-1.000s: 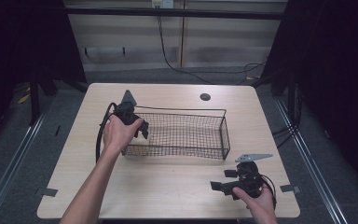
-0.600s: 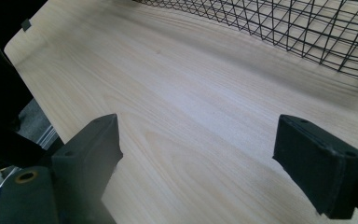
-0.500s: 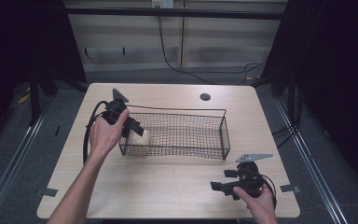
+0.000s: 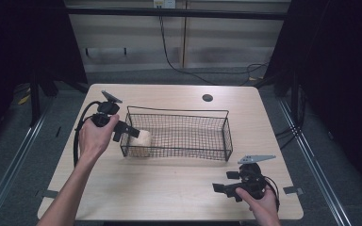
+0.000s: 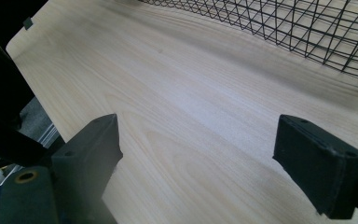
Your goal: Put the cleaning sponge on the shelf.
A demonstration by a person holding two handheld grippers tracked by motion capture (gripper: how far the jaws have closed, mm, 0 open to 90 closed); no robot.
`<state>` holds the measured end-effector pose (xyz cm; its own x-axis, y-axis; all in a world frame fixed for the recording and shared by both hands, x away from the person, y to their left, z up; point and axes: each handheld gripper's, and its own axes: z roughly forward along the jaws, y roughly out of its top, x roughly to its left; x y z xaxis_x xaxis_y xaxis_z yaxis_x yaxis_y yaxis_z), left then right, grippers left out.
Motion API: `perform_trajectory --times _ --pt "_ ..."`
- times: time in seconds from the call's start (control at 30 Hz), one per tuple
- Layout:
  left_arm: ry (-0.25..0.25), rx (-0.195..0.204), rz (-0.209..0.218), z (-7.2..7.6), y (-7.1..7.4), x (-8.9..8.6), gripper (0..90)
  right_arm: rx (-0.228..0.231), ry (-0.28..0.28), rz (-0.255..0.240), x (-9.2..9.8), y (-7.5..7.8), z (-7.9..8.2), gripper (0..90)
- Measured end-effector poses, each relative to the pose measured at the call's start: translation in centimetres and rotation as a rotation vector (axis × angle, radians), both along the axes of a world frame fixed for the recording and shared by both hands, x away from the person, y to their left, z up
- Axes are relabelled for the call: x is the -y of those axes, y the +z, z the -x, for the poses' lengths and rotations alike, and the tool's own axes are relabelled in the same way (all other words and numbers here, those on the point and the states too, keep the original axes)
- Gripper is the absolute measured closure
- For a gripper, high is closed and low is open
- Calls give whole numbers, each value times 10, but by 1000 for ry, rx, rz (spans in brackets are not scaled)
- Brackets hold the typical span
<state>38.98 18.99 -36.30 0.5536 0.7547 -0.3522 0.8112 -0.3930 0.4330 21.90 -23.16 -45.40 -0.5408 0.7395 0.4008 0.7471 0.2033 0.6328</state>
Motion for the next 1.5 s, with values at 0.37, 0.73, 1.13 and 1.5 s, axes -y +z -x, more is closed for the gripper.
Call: perform_trajectory --times 0.37,0.73,1.13,1.5 --pt "-23 61 9 16 4 -18 195 -3 -3 4 0 -1 -1 142" --pt "-44 93 78 41 0 -35 211 -6 -3 7 0 -1 -1 142" --pt "-68 157 47 70 -13 -50 206 -5 -15 7 1 -1 -1 142" --pt "-46 142 67 92 -36 -59 193 -3 -13 8 0 -1 -1 142"
